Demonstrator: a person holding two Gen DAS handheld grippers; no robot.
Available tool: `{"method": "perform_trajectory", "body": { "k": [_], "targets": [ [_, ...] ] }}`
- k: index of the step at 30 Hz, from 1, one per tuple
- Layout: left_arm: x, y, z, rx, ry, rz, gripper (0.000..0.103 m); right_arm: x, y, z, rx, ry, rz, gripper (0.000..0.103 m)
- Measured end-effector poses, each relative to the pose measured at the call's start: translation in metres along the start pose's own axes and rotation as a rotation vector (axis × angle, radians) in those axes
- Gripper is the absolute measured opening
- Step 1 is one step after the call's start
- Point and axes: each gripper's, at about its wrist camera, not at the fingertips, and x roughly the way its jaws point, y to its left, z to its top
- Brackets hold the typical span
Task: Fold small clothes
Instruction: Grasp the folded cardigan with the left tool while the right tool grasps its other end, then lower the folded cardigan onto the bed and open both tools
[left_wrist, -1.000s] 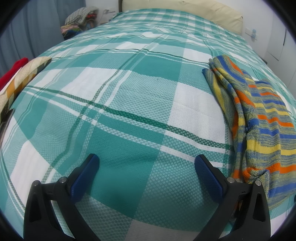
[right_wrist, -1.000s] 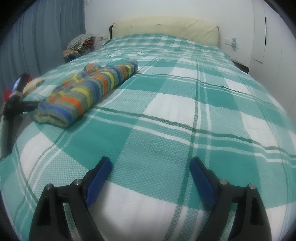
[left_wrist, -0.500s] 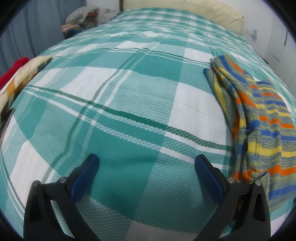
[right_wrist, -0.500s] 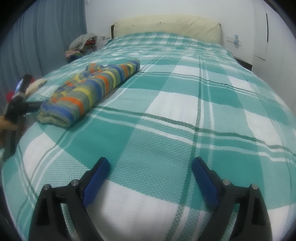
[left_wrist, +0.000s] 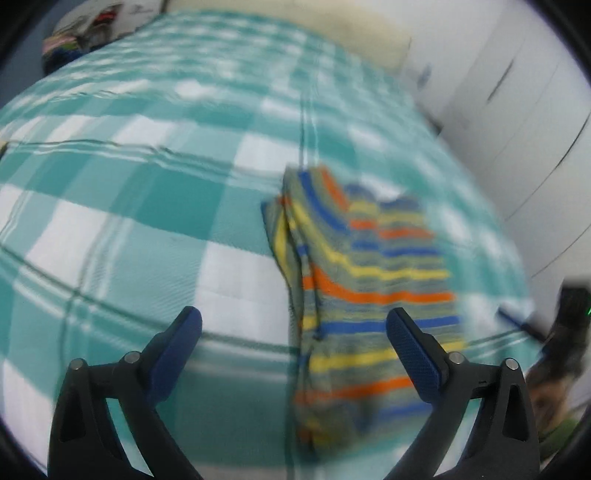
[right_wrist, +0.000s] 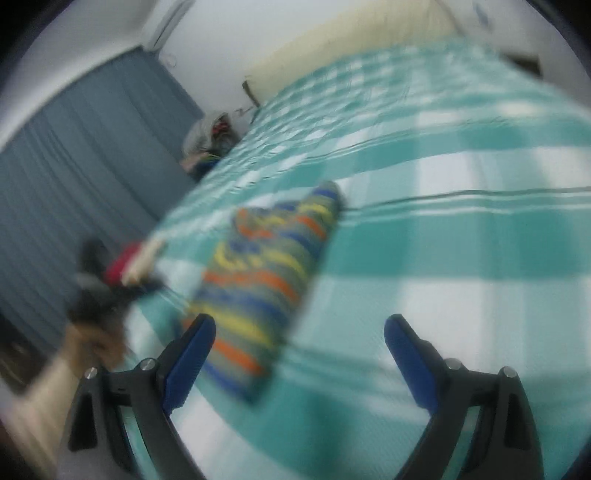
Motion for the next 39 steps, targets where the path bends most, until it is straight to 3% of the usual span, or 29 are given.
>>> {"method": "perform_trajectory", "body": {
  "k": [1,3,5,6,9,10,11,12,13,16,22,24,26,27,28,30,32,35,36,39],
  "targets": [
    [0.017,-0.003,0.002,0.007,0.041,0.008,0.085,0.02,-0.005,0.015,0.052,0.033,0.034,0.092],
    [0.041,-0.007,0.005,0.002,0.113,-0.023,0.07,0.05,-0.014,0.03,0.125,0.084,0.067,0.092],
    [0.052,-0.007,0.009,-0.016,0.129,-0.044,0.071,0.085,-0.025,0.039,0.217,0.158,0.109,0.088],
    [0.056,-0.007,0.011,-0.037,0.122,-0.052,0.071,0.1,-0.028,0.039,0.252,0.186,0.117,0.081],
    [0.062,-0.004,0.018,-0.095,0.127,-0.093,0.071,0.128,-0.016,0.039,0.221,0.195,0.103,0.07],
    [0.067,-0.003,0.02,-0.113,0.136,-0.106,0.065,0.136,-0.008,0.039,0.193,0.192,0.096,0.064],
    [0.071,-0.003,0.022,-0.119,0.14,-0.111,0.054,0.143,-0.002,0.04,0.173,0.201,0.079,0.061],
    [0.076,-0.004,0.022,-0.124,0.152,-0.131,0.021,0.15,0.007,0.04,0.134,0.218,0.028,0.044],
    [0.078,-0.004,0.024,-0.138,0.16,-0.148,0.017,0.155,0.017,0.041,0.079,0.229,-0.037,0.028],
    [0.058,-0.023,0.03,-0.075,0.093,-0.117,0.015,0.145,0.053,0.043,-0.09,0.185,-0.127,0.025],
    [-0.008,-0.07,0.05,0.042,-0.081,-0.147,0.015,0.078,0.104,0.064,-0.278,0.029,-0.081,0.024],
    [-0.016,-0.08,0.056,0.055,-0.114,-0.157,0.016,0.06,0.101,0.08,-0.276,-0.004,-0.08,0.024],
    [-0.003,-0.091,0.059,0.068,-0.129,-0.139,0.031,0.056,0.084,0.091,-0.245,-0.016,-0.104,0.027],
    [0.004,-0.092,0.056,0.077,-0.129,-0.106,0.055,0.058,0.071,0.094,-0.219,-0.005,-0.126,0.037],
    [0.018,-0.095,0.049,0.097,-0.128,0.011,0.071,0.061,0.058,0.093,-0.201,0.02,-0.177,0.061],
    [0.024,-0.094,0.031,0.128,-0.142,0.173,0.073,0.061,0.027,0.083,-0.169,0.063,-0.343,0.089],
    [0.014,-0.1,0.012,0.188,-0.191,0.223,0.076,0.047,0.009,0.065,-0.17,0.068,-0.426,0.089],
    [-0.023,-0.119,-0.009,0.245,-0.292,0.316,0.093,0.018,0.007,0.042,-0.219,0.042,-0.501,0.089],
    [-0.042,-0.129,-0.016,0.251,-0.349,0.346,0.1,0.007,0.01,0.036,-0.237,0.036,-0.516,0.09],
    [-0.088,-0.151,-0.03,0.251,-0.456,0.381,0.103,-0.033,0.031,0.018,-0.288,-0.018,-0.498,0.094]
  ]
}}
